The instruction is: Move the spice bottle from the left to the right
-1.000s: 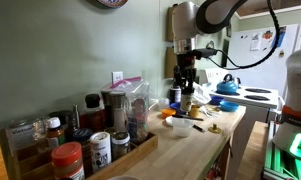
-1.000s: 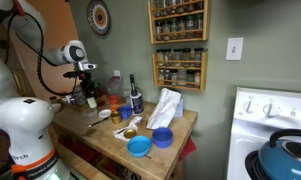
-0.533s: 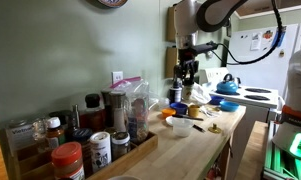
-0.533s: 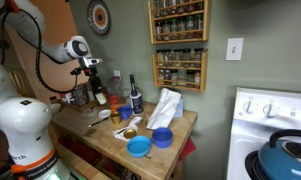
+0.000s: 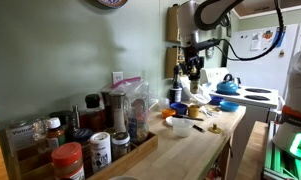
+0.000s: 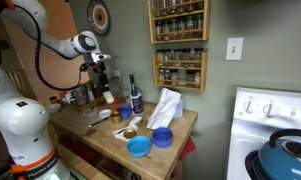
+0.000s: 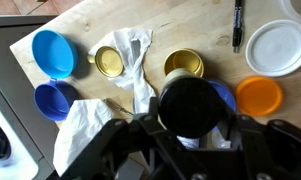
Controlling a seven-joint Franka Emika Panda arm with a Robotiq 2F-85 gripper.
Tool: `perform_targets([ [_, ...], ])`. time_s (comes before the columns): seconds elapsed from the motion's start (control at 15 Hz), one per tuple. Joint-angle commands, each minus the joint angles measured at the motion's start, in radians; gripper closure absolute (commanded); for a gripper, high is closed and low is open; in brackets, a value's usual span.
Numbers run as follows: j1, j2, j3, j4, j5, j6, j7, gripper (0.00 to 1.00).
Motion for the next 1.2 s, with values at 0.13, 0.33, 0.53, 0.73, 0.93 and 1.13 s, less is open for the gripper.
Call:
perform_targets([
  [0.13, -0.055, -0.062, -0.11, -0.053, 0.045, 0.057, -0.145, 0.69],
  [0.33, -0.122, -0.057, -0.219, -0.069, 0.088, 0.12, -0.294, 0.69],
  [0.53, -0.181, -0.017, -0.301, -0.064, 0.178, 0.147, -0.413, 0.69],
  [0.73, -0.246, 0.052, -0.306, -0.035, 0.199, 0.142, -0.273, 0.69],
  [0.93, -0.262, 0.048, -0.303, -0.044, 0.176, 0.153, -0.256, 0.69],
  [1.13, -0.263, 0.065, -0.302, -0.041, 0.175, 0.159, -0.249, 0.44],
])
